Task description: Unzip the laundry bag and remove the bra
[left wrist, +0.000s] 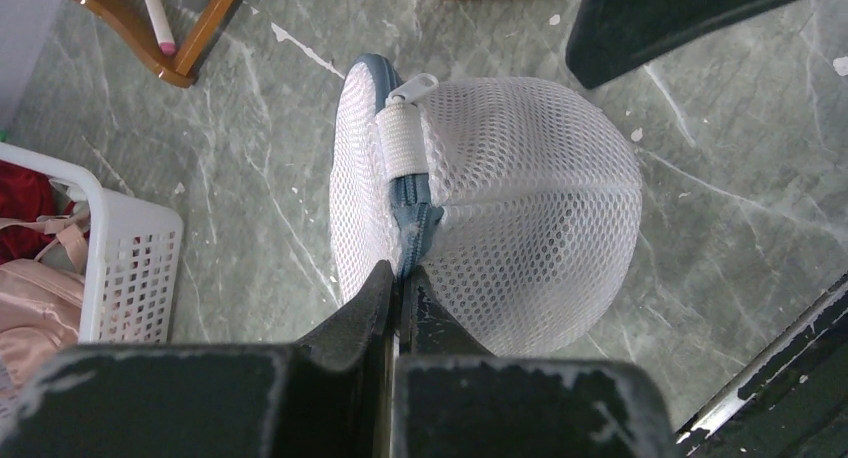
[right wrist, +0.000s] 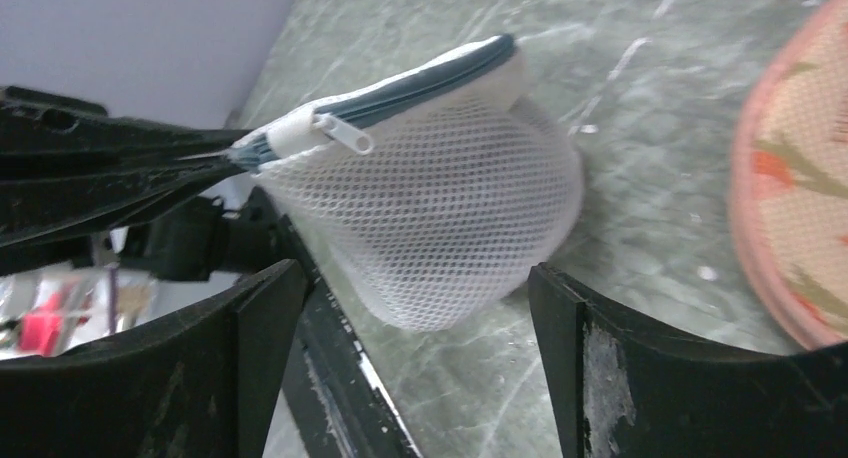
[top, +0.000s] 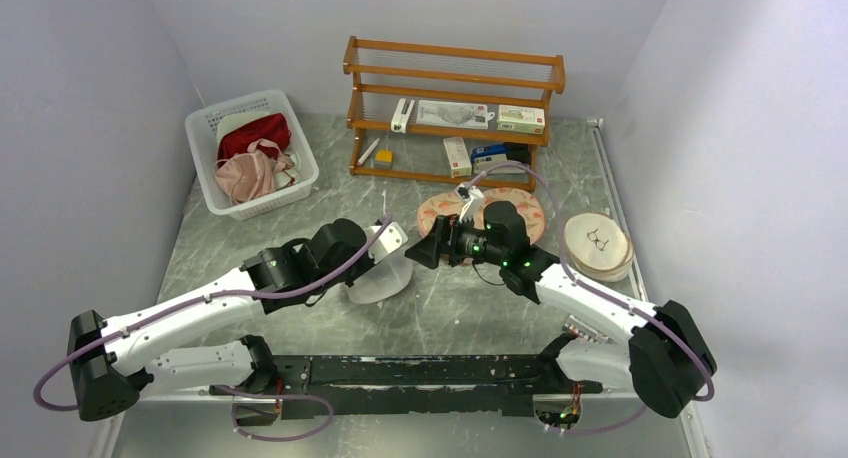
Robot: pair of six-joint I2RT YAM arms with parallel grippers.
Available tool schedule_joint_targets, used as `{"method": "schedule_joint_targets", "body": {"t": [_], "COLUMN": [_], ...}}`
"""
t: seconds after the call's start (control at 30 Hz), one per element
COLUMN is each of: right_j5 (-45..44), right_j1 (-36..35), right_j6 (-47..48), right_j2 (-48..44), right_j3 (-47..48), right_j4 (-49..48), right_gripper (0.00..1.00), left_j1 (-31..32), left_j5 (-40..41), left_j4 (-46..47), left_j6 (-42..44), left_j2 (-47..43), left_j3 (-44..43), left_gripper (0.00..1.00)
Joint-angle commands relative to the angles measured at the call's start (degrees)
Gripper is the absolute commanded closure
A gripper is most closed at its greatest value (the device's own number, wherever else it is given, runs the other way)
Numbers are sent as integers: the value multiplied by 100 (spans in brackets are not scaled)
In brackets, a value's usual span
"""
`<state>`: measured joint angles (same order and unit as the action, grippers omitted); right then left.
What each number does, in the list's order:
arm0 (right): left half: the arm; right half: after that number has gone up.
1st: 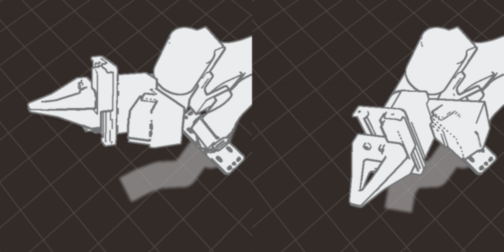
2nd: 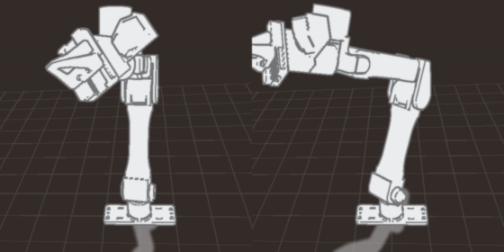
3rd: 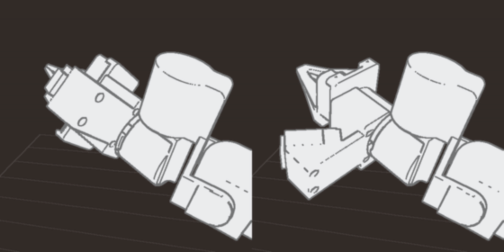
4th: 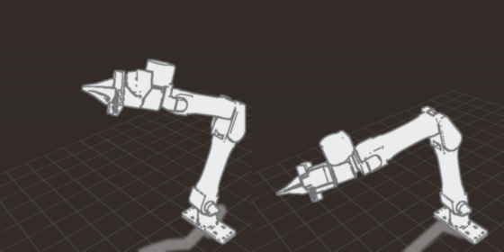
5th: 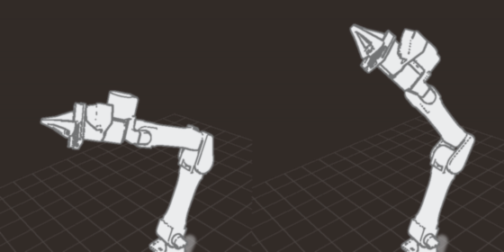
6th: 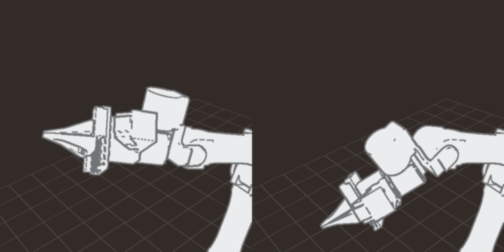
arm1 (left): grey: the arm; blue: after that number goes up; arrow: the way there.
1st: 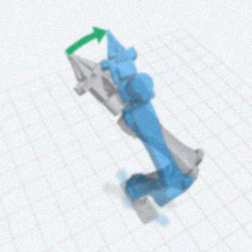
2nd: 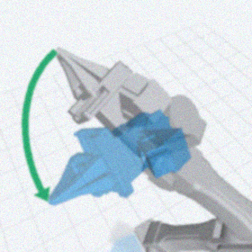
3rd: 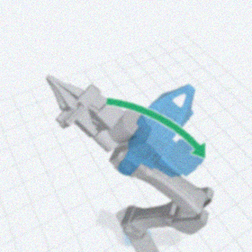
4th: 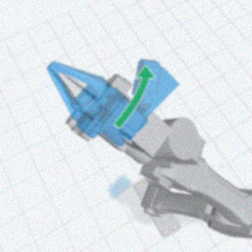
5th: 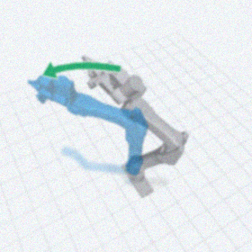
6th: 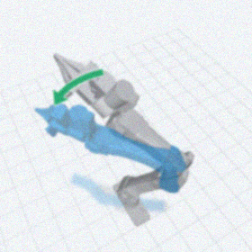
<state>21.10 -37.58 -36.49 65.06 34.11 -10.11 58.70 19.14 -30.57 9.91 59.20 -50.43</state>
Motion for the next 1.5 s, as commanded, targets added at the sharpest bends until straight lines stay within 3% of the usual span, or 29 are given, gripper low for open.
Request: {"method": "schedule_joint_targets", "body": {"t": [0.0, 0.23, 0.33, 0.6, 0.83, 1.1, 1.23, 1.47], "right_j5": [1265, 1967, 2308, 2875, 3259, 3159, 3213, 2811], "right_j1": [32, 98, 208, 262, 260, 259, 256, 267], "right_j6": [-291, -105, 96, 711, 441, 333, 67, 367], "right_j2": [313, 984, 1364, 1825, 2040, 2102, 2158, 1952], "right_j3": [-240, 95, 476, 1146, 1224, 952, 873, 981], "right_j4": [-1600, -2134, -1943, -1239, -1595, -1824, -2147, -1604], "right_gripper": [20, 34, 47, 65, 74, 68, 73, 100], "left_j1": [54, 74, 72, 81, 78, 76, 78, 83], "left_j5": [-329, -563, -634, -663, -688, -702, -699, -668], "left_j4": [367, 496, 539, 617, 606, 617, 620, 614], "left_j6": [-6, -9, -22, -51, -60, -60, -72, -90], "left_j2": [-318, -420, -432, -522, -524, -556, -546, -500], "left_j3": [165, 270, 301, 343, 350, 350, 355, 357], "left_gripper": [93, 93, 93, 93, 93, 93, 93, 93]}}
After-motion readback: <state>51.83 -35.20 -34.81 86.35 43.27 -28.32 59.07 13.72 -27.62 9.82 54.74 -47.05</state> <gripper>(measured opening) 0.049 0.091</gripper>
